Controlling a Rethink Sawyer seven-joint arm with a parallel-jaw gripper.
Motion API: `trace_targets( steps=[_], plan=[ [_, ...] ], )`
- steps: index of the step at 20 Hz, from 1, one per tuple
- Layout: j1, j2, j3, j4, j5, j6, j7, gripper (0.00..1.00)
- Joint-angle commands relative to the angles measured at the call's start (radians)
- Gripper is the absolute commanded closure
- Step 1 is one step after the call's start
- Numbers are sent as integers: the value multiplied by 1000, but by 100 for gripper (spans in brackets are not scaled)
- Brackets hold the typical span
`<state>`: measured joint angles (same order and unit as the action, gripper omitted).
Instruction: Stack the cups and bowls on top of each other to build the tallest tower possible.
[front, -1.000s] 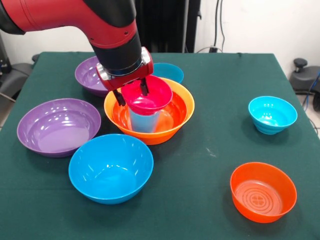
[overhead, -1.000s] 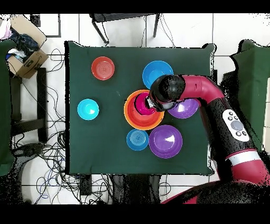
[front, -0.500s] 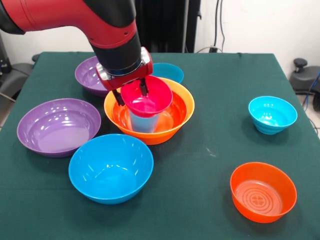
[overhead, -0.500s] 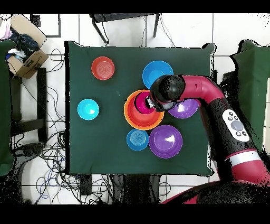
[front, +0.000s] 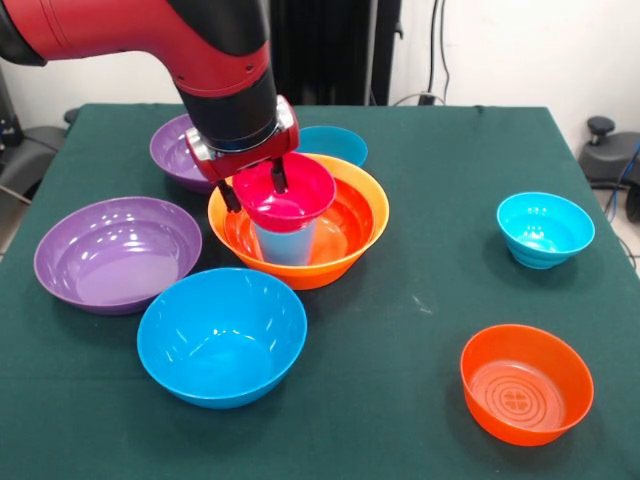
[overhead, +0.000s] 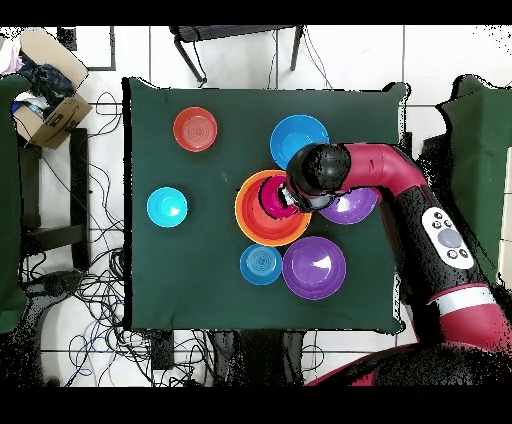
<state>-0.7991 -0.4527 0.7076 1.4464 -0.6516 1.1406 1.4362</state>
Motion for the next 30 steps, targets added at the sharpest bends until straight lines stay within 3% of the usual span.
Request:
trace_targets(
  steps=[1, 12, 30],
  plan=[
    [28, -22, -41, 1, -105, 18, -232, 0],
    [26, -27, -38, 2, -115, 33, -228, 0],
    [12, -74, -4, 27, -53, 87, -250, 0]
  ],
)
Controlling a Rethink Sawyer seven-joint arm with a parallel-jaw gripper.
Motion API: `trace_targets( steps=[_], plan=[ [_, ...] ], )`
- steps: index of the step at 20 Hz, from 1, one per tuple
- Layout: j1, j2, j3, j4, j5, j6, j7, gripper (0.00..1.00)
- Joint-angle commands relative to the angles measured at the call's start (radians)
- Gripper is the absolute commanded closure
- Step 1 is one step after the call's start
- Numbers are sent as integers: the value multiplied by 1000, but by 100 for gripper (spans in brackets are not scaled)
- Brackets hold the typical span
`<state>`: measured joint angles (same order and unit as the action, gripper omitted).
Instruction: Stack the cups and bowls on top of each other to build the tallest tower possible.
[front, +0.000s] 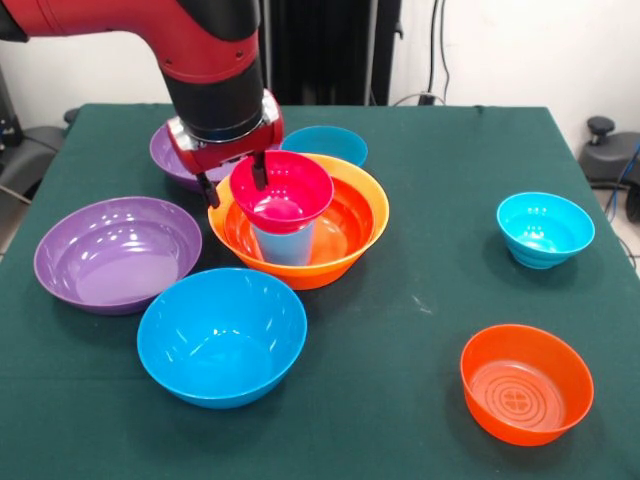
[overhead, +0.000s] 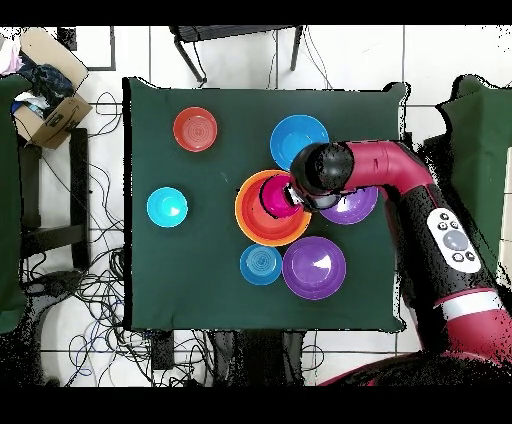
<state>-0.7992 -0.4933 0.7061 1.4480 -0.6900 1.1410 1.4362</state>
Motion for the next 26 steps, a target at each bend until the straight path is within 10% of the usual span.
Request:
trace_targets(
  steps=[1, 26],
  plan=[
    [11, -34, -1, 26, -12, 89, -254, 0],
    [-61, -108, 77, -28, 34, 185, -458, 0]
  ],
)
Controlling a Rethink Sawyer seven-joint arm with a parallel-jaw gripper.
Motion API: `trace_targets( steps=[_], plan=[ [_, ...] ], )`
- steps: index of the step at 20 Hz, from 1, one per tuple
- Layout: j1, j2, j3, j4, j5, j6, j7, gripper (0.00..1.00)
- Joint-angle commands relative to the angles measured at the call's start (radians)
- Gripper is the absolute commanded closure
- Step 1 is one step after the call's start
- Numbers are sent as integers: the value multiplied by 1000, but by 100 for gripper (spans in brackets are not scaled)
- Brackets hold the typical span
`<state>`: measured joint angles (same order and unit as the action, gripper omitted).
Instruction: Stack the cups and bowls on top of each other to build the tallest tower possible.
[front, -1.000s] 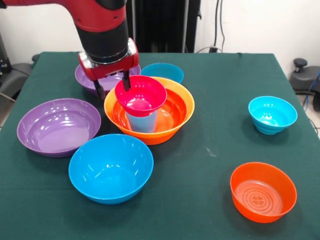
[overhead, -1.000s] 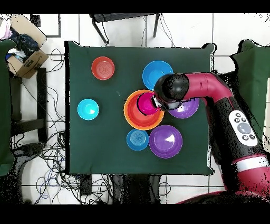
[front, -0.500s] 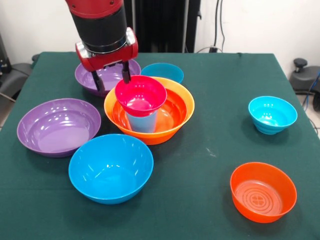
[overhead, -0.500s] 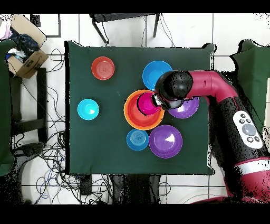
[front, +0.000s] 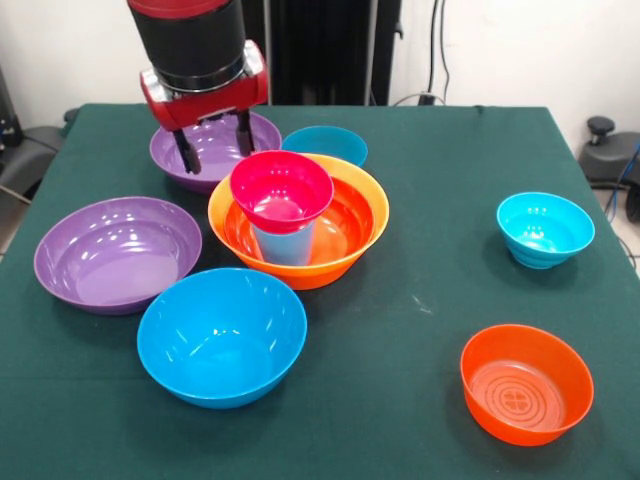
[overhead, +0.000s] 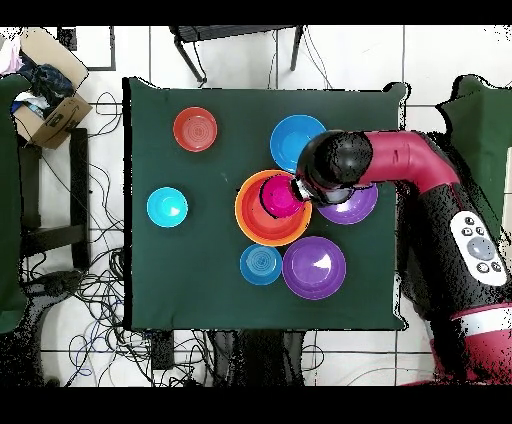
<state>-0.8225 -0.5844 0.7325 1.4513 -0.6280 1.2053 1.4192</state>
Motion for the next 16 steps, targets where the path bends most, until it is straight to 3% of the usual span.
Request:
trace_targets(
  steps=[1, 4, 7, 11, 16],
  plan=[
    [-46, -18, 63, -38, -34, 134, -484, 0],
    [-69, -12, 116, -76, -56, 165, -644, 0],
    [-79, 0, 148, -116, -69, 159, -725, 0],
    [-51, 38, 146, -211, -28, 78, -595, 0],
    [34, 102, 93, -397, -32, 75, -468, 0]
  ],
)
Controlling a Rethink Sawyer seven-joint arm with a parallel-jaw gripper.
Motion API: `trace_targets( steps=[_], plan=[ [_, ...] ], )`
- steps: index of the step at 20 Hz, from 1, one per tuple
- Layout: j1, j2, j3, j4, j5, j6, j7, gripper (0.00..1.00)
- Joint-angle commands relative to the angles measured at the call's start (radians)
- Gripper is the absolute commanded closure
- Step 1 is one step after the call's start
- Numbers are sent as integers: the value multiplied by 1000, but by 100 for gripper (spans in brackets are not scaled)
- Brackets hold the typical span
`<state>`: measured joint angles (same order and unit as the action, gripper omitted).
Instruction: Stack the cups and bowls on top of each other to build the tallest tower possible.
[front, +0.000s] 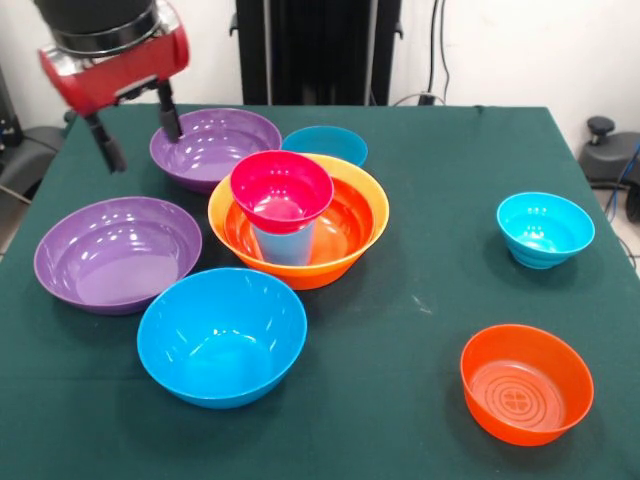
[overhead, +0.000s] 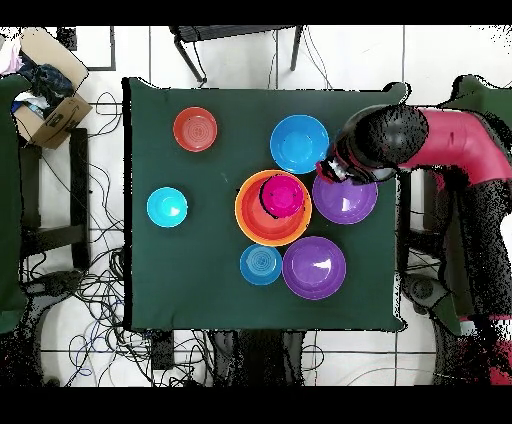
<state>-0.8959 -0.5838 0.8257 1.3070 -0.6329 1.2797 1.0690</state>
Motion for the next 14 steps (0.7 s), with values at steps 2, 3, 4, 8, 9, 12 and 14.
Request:
trace_targets(
  steps=[2, 3, 4, 8, 9, 12, 14],
  plan=[
    [148, 132, -25, -327, -36, 49, -78, 0],
    [162, 148, -34, -352, -45, 55, -71, 0],
    [176, 163, -44, -376, -54, 62, -64, 0],
    [184, 218, -46, -407, -33, 22, -81, 0],
    [182, 229, -46, -408, -27, 8, -83, 0],
    [184, 251, -56, -416, -27, -14, -84, 0],
    [176, 260, -58, -411, -21, -39, -82, 0]
  ],
)
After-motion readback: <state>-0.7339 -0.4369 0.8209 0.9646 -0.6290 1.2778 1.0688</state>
